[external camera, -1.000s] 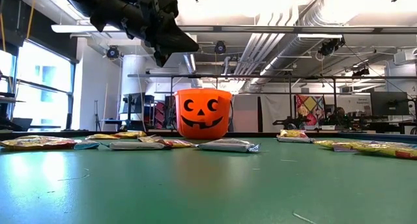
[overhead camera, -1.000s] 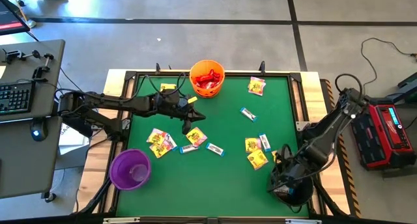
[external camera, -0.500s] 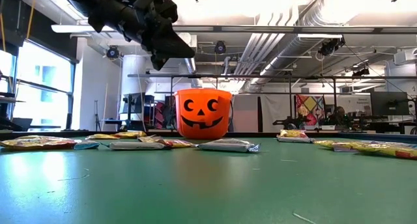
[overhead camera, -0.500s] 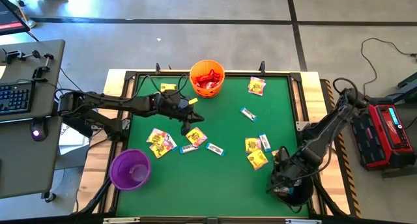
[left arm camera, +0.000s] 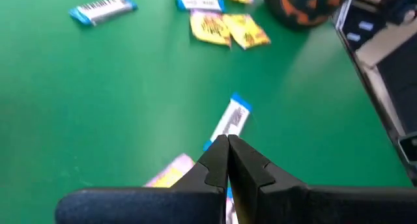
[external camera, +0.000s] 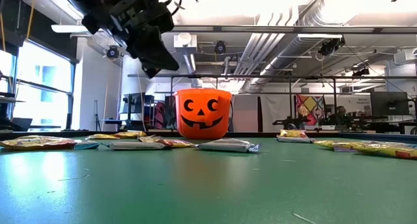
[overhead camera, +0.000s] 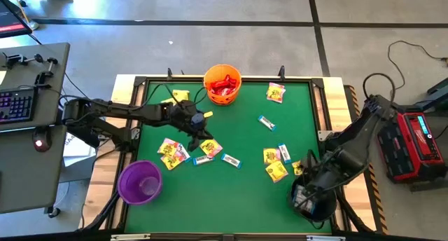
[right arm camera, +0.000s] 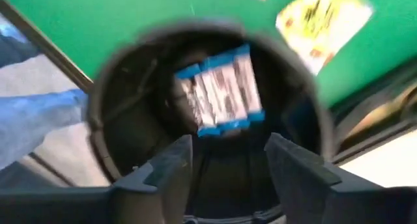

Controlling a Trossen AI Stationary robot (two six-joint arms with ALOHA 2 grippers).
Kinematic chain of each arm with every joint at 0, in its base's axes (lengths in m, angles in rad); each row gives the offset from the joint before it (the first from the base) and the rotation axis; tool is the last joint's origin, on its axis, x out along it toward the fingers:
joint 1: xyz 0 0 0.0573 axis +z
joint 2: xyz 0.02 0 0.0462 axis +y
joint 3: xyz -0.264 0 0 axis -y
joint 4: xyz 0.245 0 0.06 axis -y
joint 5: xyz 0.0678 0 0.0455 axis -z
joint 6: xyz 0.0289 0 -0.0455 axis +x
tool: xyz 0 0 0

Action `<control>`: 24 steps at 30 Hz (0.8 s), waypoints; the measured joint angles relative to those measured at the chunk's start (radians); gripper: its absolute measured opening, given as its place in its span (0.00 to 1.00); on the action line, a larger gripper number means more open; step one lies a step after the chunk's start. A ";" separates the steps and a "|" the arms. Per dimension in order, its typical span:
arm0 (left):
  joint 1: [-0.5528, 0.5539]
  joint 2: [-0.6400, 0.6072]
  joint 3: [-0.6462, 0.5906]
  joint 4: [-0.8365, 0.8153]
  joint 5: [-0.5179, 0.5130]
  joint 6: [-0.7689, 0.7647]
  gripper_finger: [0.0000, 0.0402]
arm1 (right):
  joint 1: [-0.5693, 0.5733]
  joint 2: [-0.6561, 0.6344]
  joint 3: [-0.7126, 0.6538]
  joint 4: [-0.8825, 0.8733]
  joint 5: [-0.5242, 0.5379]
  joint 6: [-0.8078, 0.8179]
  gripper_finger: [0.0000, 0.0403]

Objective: Sort candy by brand, put in halloween buckets
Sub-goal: Put the white chocolate bar into the black bucket

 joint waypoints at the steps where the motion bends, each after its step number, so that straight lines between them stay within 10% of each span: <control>1: -0.008 0.000 0.000 -0.010 -0.003 0.003 0.00 | 0.000 0.000 0.035 -0.029 0.034 -0.032 0.48; 11: -0.153 0.000 0.000 -0.143 -0.108 -0.020 0.00 | -0.144 -0.025 0.121 -0.070 0.279 -0.409 0.49; 24: -0.338 -0.083 -0.001 -0.115 -0.274 -0.125 0.00 | -0.357 0.012 -0.195 0.751 0.357 -0.822 0.49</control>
